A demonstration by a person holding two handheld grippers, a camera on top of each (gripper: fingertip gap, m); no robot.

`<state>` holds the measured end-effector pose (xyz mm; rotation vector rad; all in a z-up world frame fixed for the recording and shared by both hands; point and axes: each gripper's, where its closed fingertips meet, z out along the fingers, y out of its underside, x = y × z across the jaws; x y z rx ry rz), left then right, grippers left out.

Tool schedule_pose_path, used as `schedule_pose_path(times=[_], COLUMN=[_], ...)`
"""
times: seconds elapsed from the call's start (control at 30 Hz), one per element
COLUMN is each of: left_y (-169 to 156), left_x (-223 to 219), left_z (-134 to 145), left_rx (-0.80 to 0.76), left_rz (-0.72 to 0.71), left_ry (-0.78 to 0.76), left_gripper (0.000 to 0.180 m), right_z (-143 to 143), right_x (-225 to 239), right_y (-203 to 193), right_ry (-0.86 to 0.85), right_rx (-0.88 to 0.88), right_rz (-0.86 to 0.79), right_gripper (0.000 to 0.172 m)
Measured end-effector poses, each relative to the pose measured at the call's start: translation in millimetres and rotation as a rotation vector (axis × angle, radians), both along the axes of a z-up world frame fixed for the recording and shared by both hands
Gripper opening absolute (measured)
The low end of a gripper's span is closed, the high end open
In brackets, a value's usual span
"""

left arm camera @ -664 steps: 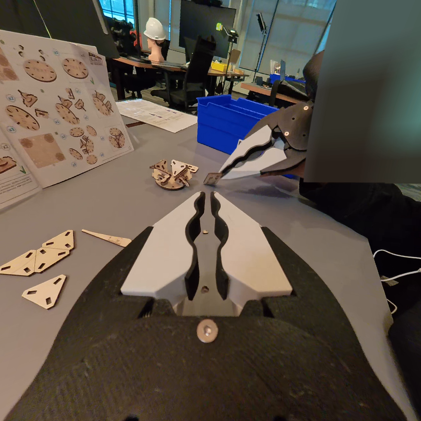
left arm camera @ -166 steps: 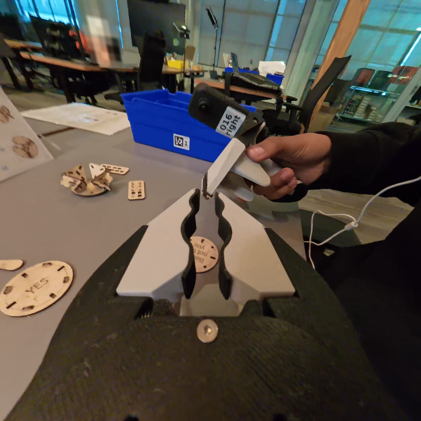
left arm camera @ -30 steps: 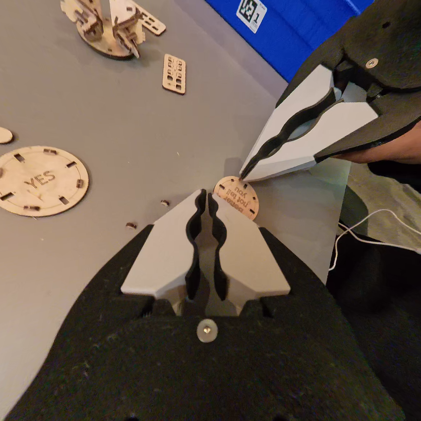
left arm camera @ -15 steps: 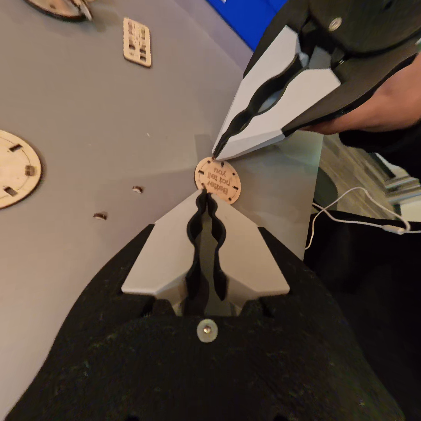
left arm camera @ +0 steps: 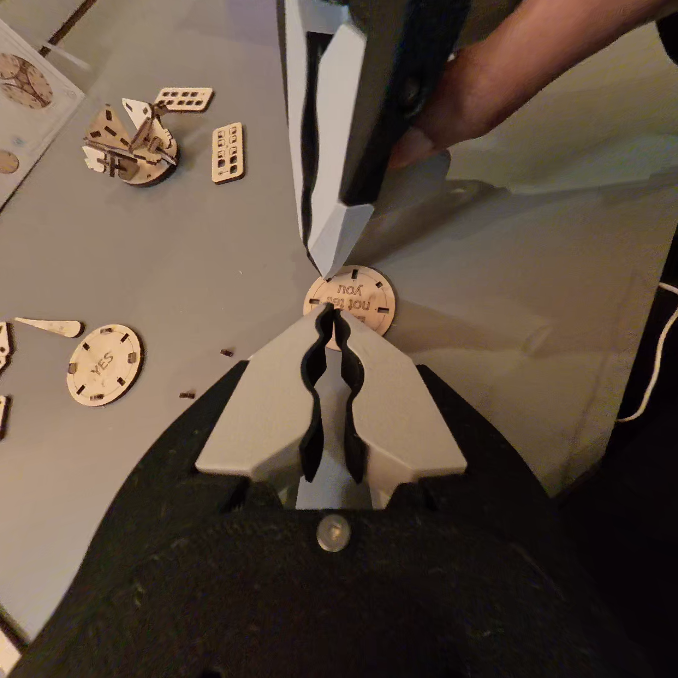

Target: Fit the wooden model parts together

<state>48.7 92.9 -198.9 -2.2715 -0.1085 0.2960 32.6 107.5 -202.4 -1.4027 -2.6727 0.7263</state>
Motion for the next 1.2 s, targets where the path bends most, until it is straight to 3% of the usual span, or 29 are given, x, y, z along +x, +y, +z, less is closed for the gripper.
schedule_pose_path(times=[0.33,1.2], left_y=[0.5,0.0], left_x=[0.8,0.3], left_z=[-7.1,-8.1], left_rx=[-0.082,-0.088], left_rz=[0.000,0.008], left_ry=[0.204,0.215], left_gripper=[0.000,0.000], right_z=[-1.0,-2.8], right_x=[1.8,-1.1], right_y=[2.5,-0.4], right_ry=[-0.017,-0.074], right_rx=[0.077,0.129], right_rz=[-0.003,-0.054], right_gripper=[0.000,0.000])
